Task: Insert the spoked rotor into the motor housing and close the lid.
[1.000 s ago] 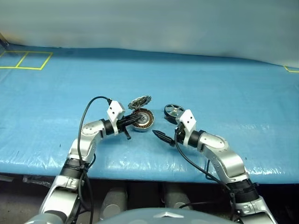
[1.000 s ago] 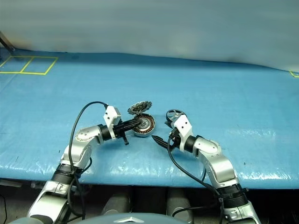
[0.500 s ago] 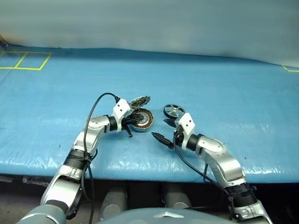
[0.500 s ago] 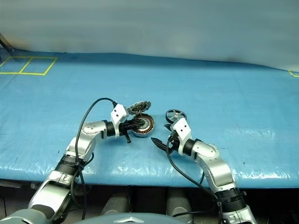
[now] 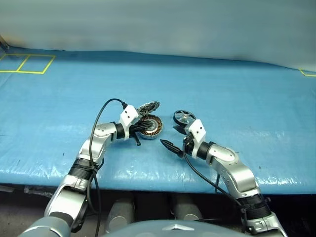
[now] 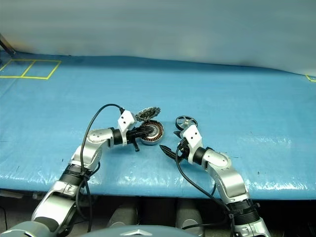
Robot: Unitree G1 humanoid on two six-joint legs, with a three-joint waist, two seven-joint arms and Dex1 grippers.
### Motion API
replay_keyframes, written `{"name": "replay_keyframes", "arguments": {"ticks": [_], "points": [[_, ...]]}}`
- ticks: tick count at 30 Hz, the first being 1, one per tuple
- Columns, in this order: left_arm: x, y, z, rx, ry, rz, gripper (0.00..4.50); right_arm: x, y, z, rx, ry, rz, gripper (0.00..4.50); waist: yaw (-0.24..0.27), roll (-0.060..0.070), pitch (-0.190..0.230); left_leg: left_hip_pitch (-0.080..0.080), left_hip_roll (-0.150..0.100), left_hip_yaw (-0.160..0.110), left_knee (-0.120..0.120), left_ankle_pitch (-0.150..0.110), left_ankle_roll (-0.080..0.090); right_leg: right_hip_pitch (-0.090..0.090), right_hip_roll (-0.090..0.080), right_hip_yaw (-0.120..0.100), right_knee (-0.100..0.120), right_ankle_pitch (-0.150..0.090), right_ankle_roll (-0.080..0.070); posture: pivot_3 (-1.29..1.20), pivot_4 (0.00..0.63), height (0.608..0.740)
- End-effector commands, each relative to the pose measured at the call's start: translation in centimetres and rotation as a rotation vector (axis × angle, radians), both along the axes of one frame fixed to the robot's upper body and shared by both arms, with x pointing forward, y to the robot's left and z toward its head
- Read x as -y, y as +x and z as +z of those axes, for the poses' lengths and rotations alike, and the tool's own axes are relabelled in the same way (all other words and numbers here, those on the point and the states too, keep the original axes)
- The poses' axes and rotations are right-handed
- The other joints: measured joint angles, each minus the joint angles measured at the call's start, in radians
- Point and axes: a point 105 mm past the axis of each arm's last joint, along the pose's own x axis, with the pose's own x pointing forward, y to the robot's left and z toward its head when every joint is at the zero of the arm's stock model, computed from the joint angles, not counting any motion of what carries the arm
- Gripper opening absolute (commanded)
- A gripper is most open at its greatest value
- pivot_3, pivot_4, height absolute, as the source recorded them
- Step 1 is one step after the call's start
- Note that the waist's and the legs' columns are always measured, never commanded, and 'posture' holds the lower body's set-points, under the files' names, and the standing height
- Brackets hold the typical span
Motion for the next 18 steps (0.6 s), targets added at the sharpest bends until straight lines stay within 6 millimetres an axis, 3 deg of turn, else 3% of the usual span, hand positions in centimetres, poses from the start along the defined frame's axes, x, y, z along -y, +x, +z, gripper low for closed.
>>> {"name": "replay_keyframes", "arguments": {"ticks": [1, 6, 11, 18], "points": [[0.3, 0.2, 1.1, 0.035, -0.014, -0.017, 0.03, -0.2, 0.1, 1.2, 0.048, 0.016, 0.010, 4.50, 0.000, 0.000, 0.000, 0.000, 0.000, 0.000, 0.000, 0.000, 0.000, 0.000, 0.000, 0.000, 0.000, 0.000, 0.000, 0.00, 0.150, 0.740], [0.5, 0.2, 0.8, 0.028, 0.019, -0.034, 0.03, -0.3, 0.1, 1.2, 0.048, 0.017, 0.011, 4.50, 0.000, 0.000, 0.000, 0.000, 0.000, 0.000, 0.000, 0.000, 0.000, 0.000, 0.000, 0.000, 0.000, 0.000, 0.000, 0.00, 0.150, 0.740], [-0.3, 0.0, -1.1, -0.010, 0.168, -0.038, 0.03, -0.3, 0.0, 1.1, 0.047, 0.018, 0.004, 4.50, 0.000, 0.000, 0.000, 0.000, 0.000, 0.000, 0.000, 0.000, 0.000, 0.000, 0.000, 0.000, 0.000, 0.000, 0.000, 0.00, 0.150, 0.740], [-0.1, -0.4, -1.2, -0.021, 0.170, -0.054, 0.03, -0.2, 0.1, 1.1, 0.052, 0.012, -0.011, 4.50, -0.001, 0.000, -0.001, 0.001, 0.000, 0.000, 0.000, 0.000, 0.000, 0.001, 0.000, 0.000, 0.000, 0.000, -0.001, 0.00, 0.150, 0.740]]}}
